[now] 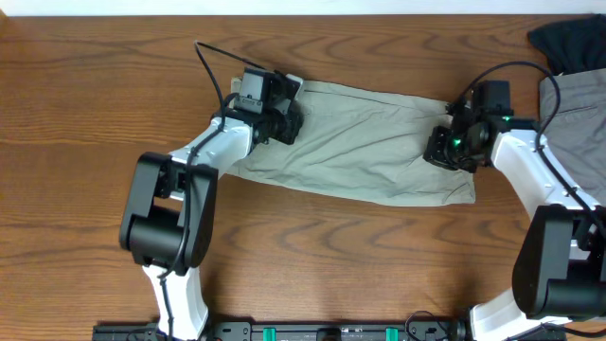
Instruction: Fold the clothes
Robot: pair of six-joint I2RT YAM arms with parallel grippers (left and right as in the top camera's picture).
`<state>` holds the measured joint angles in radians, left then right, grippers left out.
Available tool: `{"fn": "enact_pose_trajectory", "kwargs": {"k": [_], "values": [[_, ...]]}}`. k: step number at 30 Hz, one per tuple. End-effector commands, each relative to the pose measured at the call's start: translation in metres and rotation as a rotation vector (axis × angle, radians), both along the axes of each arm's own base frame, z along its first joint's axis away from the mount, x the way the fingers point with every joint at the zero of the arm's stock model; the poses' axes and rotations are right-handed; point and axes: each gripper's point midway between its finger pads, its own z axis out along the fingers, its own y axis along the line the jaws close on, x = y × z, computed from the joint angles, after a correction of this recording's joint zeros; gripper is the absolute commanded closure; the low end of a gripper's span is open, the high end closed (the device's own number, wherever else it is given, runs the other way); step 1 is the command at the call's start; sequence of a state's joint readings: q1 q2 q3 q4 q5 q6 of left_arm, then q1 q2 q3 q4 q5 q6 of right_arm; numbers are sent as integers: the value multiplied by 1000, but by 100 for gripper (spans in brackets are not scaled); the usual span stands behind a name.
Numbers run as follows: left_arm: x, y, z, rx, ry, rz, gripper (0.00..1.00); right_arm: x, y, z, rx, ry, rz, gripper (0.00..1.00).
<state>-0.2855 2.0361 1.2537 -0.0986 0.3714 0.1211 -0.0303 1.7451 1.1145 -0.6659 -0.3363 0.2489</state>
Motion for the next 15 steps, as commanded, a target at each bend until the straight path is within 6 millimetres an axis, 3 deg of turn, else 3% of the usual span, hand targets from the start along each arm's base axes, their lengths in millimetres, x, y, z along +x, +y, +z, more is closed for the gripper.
{"fn": "enact_pose_trajectory", "kwargs": {"k": [1, 10, 15], "values": [[9, 22, -18, 97, -8, 54, 73, -7, 2, -13, -22, 10, 33, 95], [14, 40, -26, 102, 4, 92, 73, -15, -9, -53, -70, -52, -1, 95], [18, 54, -26, 87, 22, 150, 73, -54, -58, -79, -246, 96, -143, 98]]}}
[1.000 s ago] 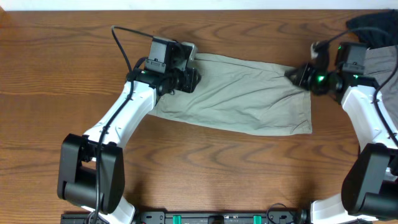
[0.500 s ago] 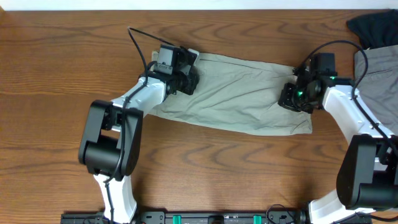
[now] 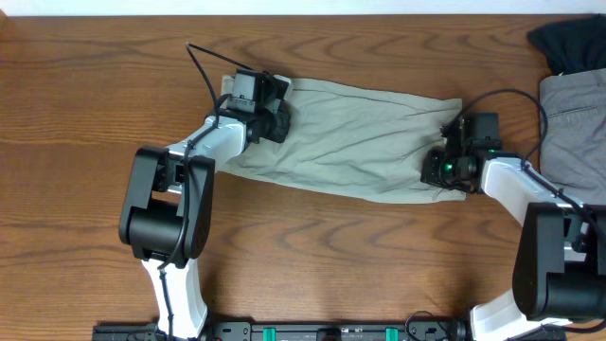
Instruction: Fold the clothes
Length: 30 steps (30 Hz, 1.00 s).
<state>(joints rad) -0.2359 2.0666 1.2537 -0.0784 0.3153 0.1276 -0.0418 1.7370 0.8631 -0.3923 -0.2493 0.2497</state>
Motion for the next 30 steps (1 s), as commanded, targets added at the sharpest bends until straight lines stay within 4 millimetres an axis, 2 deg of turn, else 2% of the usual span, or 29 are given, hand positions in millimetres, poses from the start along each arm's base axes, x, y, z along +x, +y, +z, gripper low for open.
{"fn": "enact_pose_trajectory", "kwargs": {"k": [1, 4, 6, 9, 11, 13, 17, 21, 23, 26, 30], "values": [[5, 26, -12, 34, 27, 81, 73, -39, -54, -25, -199, 163, -158, 98], [7, 32, -12, 31, 29, 100, 73, -58, -75, -27, -216, 239, -232, 99], [8, 34, -10, 30, 26, 104, 73, -64, -78, -28, -174, 261, -257, 99], [10, 34, 2, 20, 4, 111, 72, -59, -66, -23, -71, 232, -187, 99], [11, 33, 13, 10, -14, 107, 66, -53, -58, -18, -26, 206, -155, 99], [12, 32, 32, -9, -34, 126, 62, -45, -49, -8, 28, 178, -137, 99], [6, 33, 82, -42, -87, 146, 44, -30, -43, 21, 74, 105, -124, 99], [-14, 37, 133, -51, -122, 147, 31, -14, -46, 62, 63, 2, -124, 99], [-27, 41, 148, -49, -114, 156, 26, -5, -43, 84, 79, -65, -112, 99], [-48, 58, 154, -60, -38, 242, 22, 8, -28, 113, 139, -171, -59, 98], [-64, 89, 135, -59, 95, 357, 18, 21, 7, 131, 200, -276, 92, 94]]}}
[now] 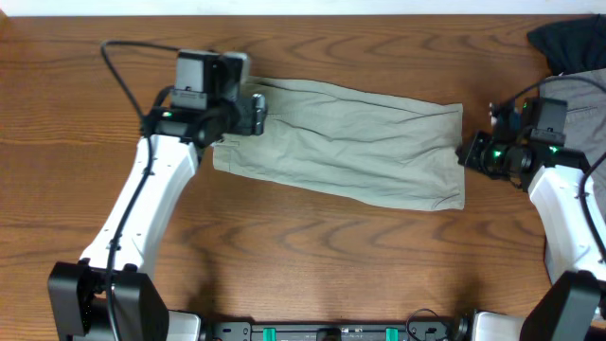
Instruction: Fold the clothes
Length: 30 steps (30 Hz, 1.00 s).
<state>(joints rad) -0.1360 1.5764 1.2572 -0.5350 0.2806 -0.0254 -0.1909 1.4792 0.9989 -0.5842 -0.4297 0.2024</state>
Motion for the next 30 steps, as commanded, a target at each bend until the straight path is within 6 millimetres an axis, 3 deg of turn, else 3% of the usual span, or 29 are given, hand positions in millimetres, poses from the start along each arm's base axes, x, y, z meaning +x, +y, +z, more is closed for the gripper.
{"fn": "enact_pose_trajectory", "kwargs": {"k": [1, 4, 7, 12, 16, 18, 25, 30], "values": [[-5, 32, -23, -19, 113, 128, 17, 4, 38, 9, 48, -60, 156, 93], [-4, 46, -39, -83, 176, 152, 8, 8, 59, 0, 11, -59, 212, 90], [0, 57, -57, -141, 221, 169, 6, 10, 80, -19, -16, -30, 263, 89], [11, 81, -95, -144, 262, 204, 1, 1, 104, -74, -8, 131, 286, 92], [18, 85, -116, -169, 271, 183, 0, -11, 103, -115, 1, 258, 278, 97], [20, 86, -129, -162, 282, 169, 0, -16, 102, -126, 1, 294, 278, 98], [26, 63, -158, -297, 303, 91, 1, -35, 82, -144, -107, 402, 243, 99], [22, 56, -176, -317, 348, 82, 8, -38, 76, -146, -141, 421, 233, 99]]}}
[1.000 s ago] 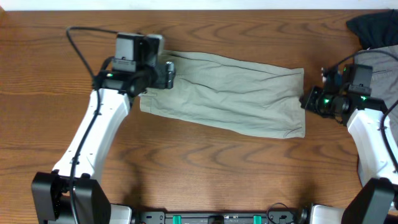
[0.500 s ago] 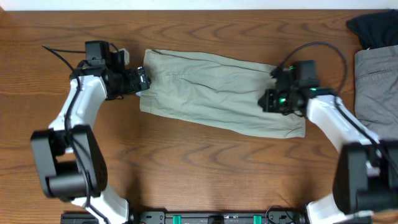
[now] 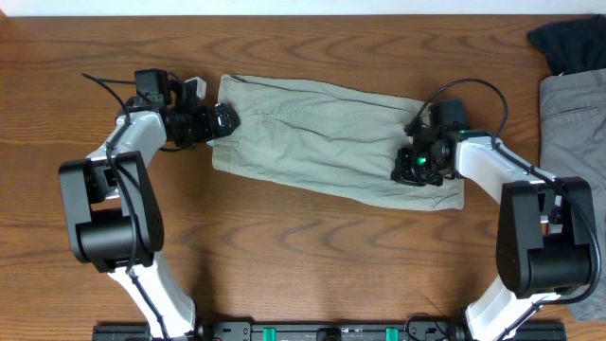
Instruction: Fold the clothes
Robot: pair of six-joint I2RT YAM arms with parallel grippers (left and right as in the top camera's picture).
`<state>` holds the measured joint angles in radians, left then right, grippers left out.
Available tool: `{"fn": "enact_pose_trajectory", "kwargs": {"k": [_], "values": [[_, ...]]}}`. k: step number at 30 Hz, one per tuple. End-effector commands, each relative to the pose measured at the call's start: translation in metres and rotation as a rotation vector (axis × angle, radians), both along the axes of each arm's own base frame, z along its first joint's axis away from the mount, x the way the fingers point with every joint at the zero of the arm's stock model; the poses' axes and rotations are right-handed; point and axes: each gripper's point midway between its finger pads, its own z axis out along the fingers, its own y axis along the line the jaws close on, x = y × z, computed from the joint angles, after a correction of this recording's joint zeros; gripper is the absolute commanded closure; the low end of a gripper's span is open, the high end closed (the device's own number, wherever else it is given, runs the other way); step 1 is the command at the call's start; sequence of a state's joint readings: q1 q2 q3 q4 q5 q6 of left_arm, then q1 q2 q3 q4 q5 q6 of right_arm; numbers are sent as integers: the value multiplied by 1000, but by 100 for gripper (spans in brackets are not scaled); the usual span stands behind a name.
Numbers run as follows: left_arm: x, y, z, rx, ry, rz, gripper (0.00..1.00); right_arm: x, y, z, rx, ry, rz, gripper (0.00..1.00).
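A light khaki garment (image 3: 331, 142) lies flat and long across the middle of the wooden table, slanting down to the right. My left gripper (image 3: 225, 120) is at the garment's left edge, fingertips touching or just over the cloth. My right gripper (image 3: 409, 167) is low over the garment's right part, a little in from its right end. From overhead the jaws of both grippers are too small and dark to show whether they are open or shut.
A grey folded garment (image 3: 573, 123) lies at the right table edge, with a dark cloth (image 3: 568, 43) behind it in the far right corner. Both arm bases stand at the front edge.
My left gripper has moved from the garment's top left corner down to its left edge, the arm swung out left. My right gripper has moved from beyond the right end onto the cloth.
Both grippers were first on the garment's two ends, the cloth wrinkled. Half a second later they were still there and the cloth lay stretched longer. Then both were at or just off the ends. Now the left is at the left edge, the right on the cloth.
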<state>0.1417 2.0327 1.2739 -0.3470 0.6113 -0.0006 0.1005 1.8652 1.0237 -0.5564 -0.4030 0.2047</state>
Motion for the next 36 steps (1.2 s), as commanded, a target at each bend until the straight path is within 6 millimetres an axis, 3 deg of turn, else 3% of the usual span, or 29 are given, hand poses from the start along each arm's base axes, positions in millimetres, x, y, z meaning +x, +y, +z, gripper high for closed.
{"fn": "enact_pose_trajectory", "kwargs": {"k": [1, 4, 10, 17, 20, 23, 26, 32, 36], "values": [[-20, -12, -38, -47, 112, -24, 11, -14, -23, -26, -146, 63, -21, 99], [-23, -20, -43, -51, 128, -40, 25, -11, -22, -25, -145, 53, -21, 99], [-28, -46, -44, -42, 137, -104, 34, -11, -22, -25, -144, 53, -24, 99], [-33, -49, -45, -22, 166, -99, 79, -11, -22, -25, -139, 57, -32, 99], [-39, -40, -35, -26, 189, -79, 90, -11, -22, -24, -139, 54, -32, 99], [-45, -31, -14, -16, 193, -68, 94, -8, -23, -18, -137, 34, -37, 99], [-53, -6, 13, 98, 193, -36, 94, 0, -25, 0, -129, -20, -52, 99], [-77, 47, 94, 408, 152, 9, 94, 22, -34, 65, -109, -223, -93, 99], [-82, 52, 145, 462, 85, 2, 94, 30, -35, 102, -96, -345, -106, 99]]}}
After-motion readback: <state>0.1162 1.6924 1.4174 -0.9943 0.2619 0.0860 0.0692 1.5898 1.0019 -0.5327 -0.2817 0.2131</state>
